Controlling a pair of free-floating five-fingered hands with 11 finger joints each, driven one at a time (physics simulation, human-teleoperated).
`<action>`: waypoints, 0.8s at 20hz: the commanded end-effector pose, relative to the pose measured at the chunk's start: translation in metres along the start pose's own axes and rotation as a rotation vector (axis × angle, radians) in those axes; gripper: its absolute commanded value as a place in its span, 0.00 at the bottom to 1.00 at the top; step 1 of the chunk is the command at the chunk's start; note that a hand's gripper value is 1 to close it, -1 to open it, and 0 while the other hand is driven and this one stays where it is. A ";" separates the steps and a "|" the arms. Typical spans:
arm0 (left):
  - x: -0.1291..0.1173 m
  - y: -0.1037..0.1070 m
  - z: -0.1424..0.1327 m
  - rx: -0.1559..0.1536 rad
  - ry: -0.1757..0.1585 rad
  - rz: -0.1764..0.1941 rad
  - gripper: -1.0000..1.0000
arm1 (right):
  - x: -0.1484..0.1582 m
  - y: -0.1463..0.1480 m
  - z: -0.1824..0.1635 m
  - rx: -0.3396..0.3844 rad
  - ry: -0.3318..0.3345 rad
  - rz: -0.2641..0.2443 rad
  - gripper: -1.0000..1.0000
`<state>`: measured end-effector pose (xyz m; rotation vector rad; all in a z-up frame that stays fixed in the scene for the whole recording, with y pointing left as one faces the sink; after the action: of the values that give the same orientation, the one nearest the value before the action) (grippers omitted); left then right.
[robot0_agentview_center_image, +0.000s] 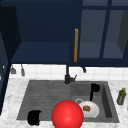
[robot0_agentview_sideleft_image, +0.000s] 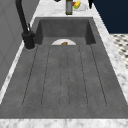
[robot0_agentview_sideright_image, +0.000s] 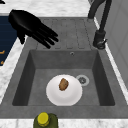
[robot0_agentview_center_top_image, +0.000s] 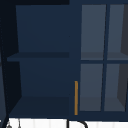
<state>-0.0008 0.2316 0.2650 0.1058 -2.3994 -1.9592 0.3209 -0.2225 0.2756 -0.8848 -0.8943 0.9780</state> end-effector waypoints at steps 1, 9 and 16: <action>0.000 0.000 0.000 0.000 0.000 0.000 0.50 | -0.001 0.003 -0.001 0.022 -0.095 0.038 0.00; 0.000 0.000 0.000 0.000 0.000 0.000 0.50 | -0.006 0.014 -0.007 0.037 -0.271 0.046 0.00; 0.000 0.000 0.000 0.000 0.000 0.000 0.50 | -0.007 0.019 -0.010 0.037 -0.327 0.017 0.00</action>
<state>-0.0008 0.2316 0.2650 0.1058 -2.3994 -1.9592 0.3220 -0.2248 0.2544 -0.7199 -1.1364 1.1548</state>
